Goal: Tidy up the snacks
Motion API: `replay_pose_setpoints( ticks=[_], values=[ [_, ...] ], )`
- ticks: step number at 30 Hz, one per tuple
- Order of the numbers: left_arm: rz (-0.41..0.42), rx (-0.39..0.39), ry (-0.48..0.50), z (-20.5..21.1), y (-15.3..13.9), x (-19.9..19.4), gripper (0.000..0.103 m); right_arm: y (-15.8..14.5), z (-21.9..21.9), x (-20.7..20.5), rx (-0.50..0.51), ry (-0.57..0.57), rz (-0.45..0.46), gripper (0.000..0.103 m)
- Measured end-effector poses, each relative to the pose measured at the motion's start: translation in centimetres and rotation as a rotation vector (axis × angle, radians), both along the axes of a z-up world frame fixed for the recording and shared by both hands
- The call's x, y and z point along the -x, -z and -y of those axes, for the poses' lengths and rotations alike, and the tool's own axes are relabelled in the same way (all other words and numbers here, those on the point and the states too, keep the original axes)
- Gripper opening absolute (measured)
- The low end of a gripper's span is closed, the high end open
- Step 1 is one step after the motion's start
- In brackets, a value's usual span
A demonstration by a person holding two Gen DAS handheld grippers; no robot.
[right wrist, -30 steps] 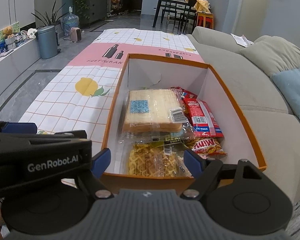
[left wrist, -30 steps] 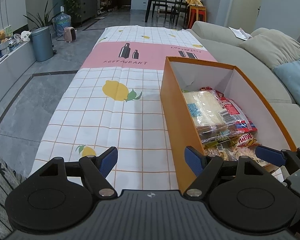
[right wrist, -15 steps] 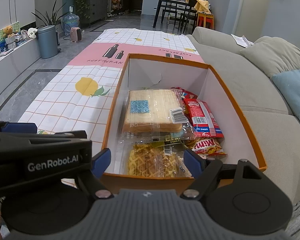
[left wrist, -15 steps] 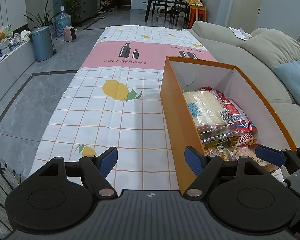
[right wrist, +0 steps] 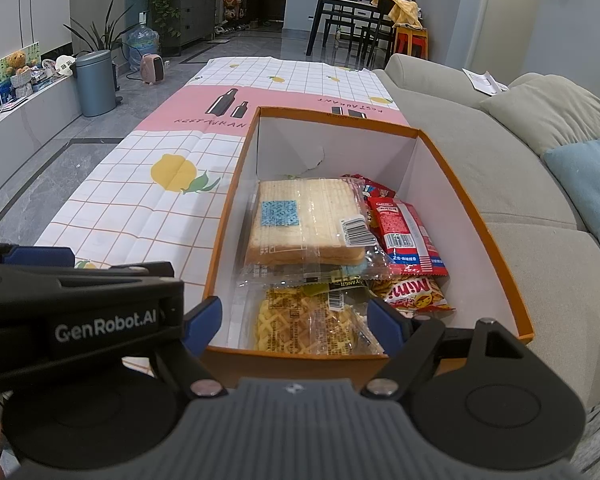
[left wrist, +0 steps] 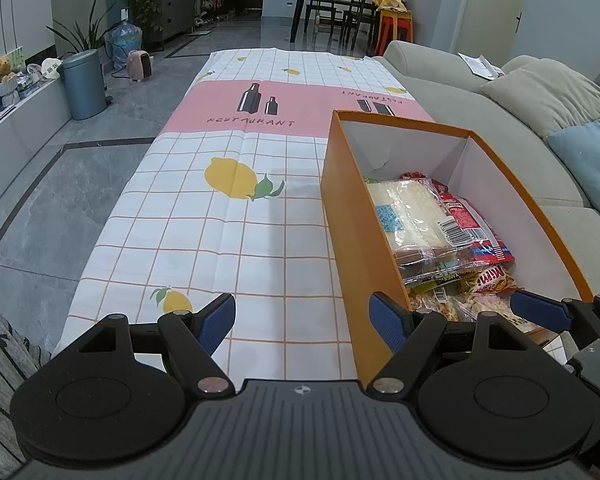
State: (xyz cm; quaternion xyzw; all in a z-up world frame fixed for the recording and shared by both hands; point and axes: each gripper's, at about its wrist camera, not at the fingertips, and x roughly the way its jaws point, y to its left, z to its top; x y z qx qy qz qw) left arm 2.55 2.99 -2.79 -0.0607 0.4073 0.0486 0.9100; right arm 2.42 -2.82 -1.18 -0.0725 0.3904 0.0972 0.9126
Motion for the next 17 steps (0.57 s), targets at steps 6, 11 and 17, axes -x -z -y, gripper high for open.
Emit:
replay_pose_setpoints(
  ticks=[6,11,17],
  values=[
    [-0.002,0.001,0.0,-0.05,0.05,-0.14,0.09,-0.01,0.0,0.0,0.0,0.0,0.0,0.078],
    [-0.001,0.0,0.0,-0.02,0.06,-0.08,0.09,0.03,-0.01,0.0,0.0,0.0,0.0,0.078],
    [0.001,-0.006,0.002,0.04,0.0,-0.06,0.09,0.03,-0.02,0.01,0.001,-0.001,0.0,0.078]
  ],
)
